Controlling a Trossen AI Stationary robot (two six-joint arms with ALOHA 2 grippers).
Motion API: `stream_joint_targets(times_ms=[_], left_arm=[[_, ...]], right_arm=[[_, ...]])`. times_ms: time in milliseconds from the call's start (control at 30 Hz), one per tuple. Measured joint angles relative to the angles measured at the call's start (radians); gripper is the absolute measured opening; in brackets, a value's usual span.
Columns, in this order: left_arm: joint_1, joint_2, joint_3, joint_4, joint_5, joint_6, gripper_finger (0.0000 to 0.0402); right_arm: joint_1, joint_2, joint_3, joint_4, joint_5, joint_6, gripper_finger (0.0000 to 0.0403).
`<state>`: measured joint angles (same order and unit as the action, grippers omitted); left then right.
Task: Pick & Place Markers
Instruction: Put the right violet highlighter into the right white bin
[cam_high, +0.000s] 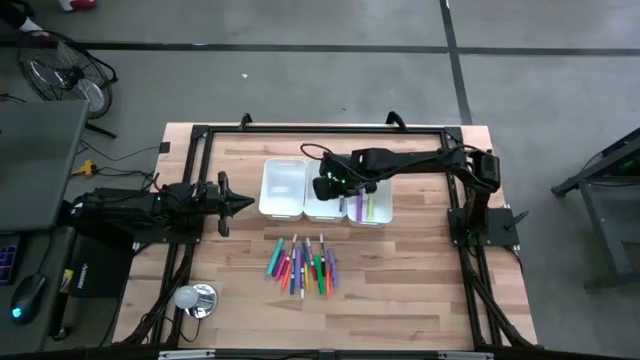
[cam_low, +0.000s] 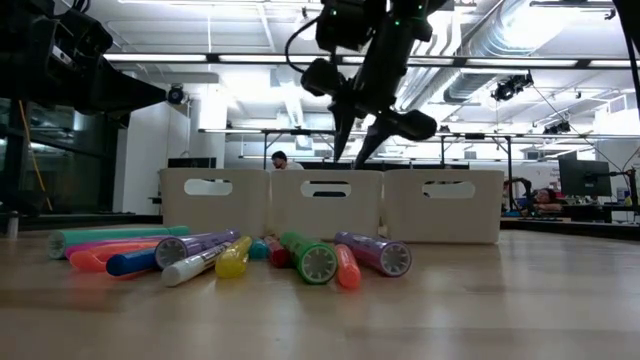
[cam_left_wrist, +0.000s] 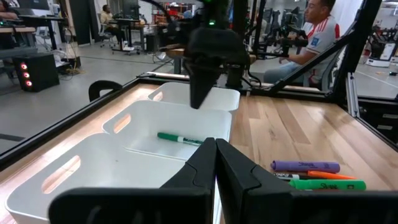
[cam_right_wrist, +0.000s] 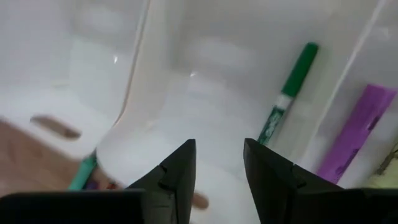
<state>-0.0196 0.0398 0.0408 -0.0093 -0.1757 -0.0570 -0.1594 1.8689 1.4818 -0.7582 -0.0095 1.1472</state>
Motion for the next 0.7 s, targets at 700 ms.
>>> stream_joint_targets(times_ms=[700], left_arm=[[0.0, 0.0, 0.0, 0.0, 0.001, 0.0, 0.0007]], right_arm=[[0.265, -0.047, 0.0, -0.037, 0.022, 0.147, 0.0124]])
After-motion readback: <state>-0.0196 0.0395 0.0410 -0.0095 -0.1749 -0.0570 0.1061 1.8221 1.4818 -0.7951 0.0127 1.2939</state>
